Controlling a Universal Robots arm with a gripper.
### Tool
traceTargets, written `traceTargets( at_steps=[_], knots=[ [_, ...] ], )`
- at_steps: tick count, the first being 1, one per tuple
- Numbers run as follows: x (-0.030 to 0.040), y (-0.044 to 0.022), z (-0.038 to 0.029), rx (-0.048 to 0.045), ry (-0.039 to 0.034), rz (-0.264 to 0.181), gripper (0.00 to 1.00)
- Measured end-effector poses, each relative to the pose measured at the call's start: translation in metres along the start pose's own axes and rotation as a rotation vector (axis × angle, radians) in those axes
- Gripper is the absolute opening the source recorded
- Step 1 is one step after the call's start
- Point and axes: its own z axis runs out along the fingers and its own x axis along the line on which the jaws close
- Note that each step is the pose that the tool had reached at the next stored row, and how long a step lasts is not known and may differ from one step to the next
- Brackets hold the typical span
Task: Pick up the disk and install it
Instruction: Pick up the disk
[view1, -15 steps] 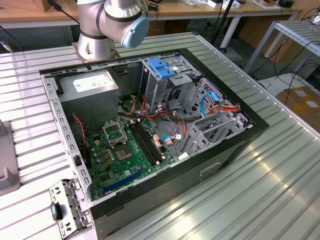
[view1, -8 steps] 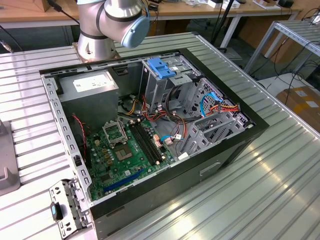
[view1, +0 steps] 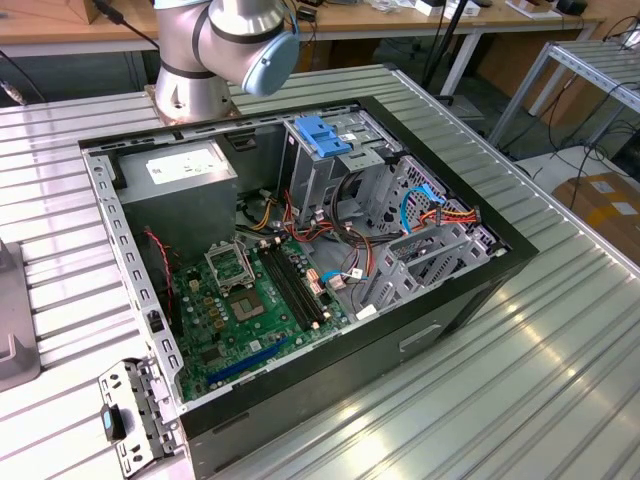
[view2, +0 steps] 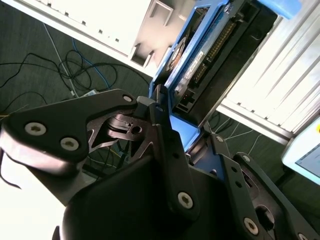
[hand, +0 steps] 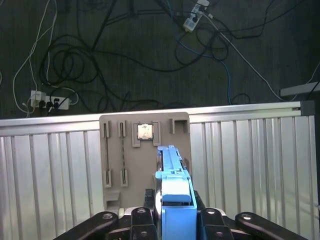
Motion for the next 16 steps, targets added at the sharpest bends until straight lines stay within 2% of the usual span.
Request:
traceTargets(
  at_steps=[16],
  knots=[
    [-0.0005,-0.0074,0.0,0.0001,0.0,0.0,0.37]
  ],
)
